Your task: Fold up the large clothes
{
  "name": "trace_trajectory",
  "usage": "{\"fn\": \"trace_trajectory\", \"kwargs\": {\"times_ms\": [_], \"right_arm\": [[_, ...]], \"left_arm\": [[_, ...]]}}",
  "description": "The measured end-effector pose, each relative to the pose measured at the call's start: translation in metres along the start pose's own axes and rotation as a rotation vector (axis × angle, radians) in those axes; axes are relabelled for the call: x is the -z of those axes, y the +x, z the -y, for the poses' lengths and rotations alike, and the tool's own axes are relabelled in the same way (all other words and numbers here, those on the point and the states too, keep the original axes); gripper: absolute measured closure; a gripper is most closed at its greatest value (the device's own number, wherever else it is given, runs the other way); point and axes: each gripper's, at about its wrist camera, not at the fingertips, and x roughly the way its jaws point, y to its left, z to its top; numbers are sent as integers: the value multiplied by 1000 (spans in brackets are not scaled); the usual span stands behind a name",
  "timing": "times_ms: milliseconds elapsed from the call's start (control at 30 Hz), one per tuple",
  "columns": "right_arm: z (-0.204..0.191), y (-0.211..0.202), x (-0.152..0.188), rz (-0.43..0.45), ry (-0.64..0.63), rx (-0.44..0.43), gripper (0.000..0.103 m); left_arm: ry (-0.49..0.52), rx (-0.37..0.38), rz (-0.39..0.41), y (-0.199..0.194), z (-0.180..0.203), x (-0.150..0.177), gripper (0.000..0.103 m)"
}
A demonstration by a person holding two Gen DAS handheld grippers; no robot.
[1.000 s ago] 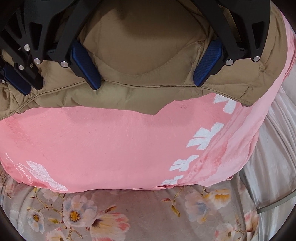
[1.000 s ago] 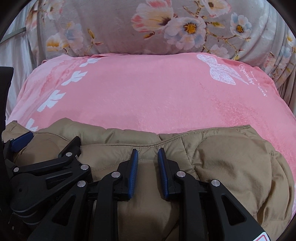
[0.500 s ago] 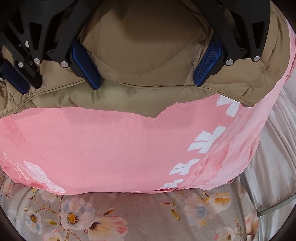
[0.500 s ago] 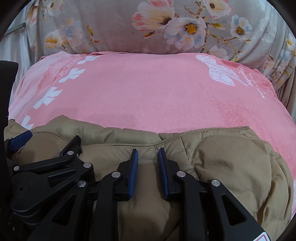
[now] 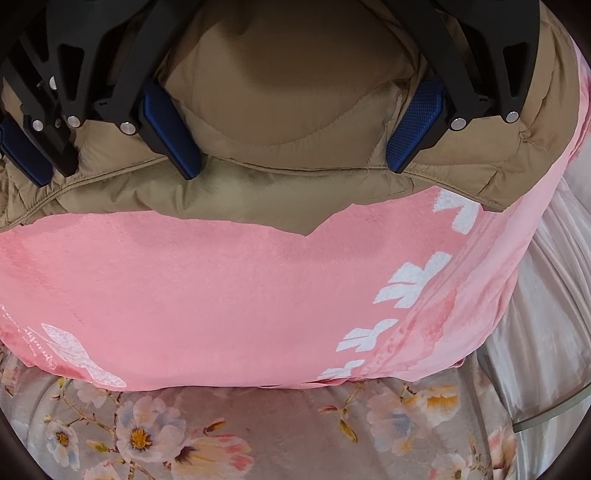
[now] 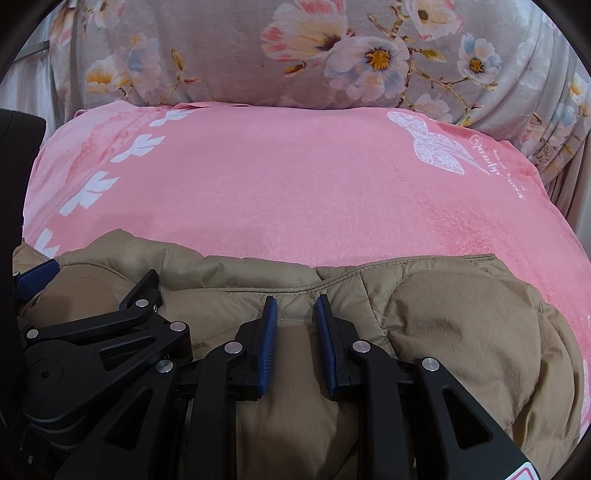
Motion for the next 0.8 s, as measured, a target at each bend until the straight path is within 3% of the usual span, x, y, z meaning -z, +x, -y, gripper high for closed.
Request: {"fn": "trace_trajectory", "kwargs": {"times_ms": [267, 400, 567, 700, 800], "right_arm": [[1, 2, -3, -19, 3, -35, 81], [18, -46, 2, 14, 65, -98, 80], [10, -105, 29, 35, 24, -184, 80], [-5, -121, 64, -3, 12, -244, 81], [-15, -121, 81, -14, -17, -234, 81]], "left_arm": [[-36, 36, -20, -6, -12, -1, 5], [-160, 141, -7, -60, -64, 14, 5], [-227, 112, 6, -120, -146, 59, 5], [-361, 157, -73, -126, -201, 105, 5], [-416, 195, -135, -116, -215, 132, 5]]}}
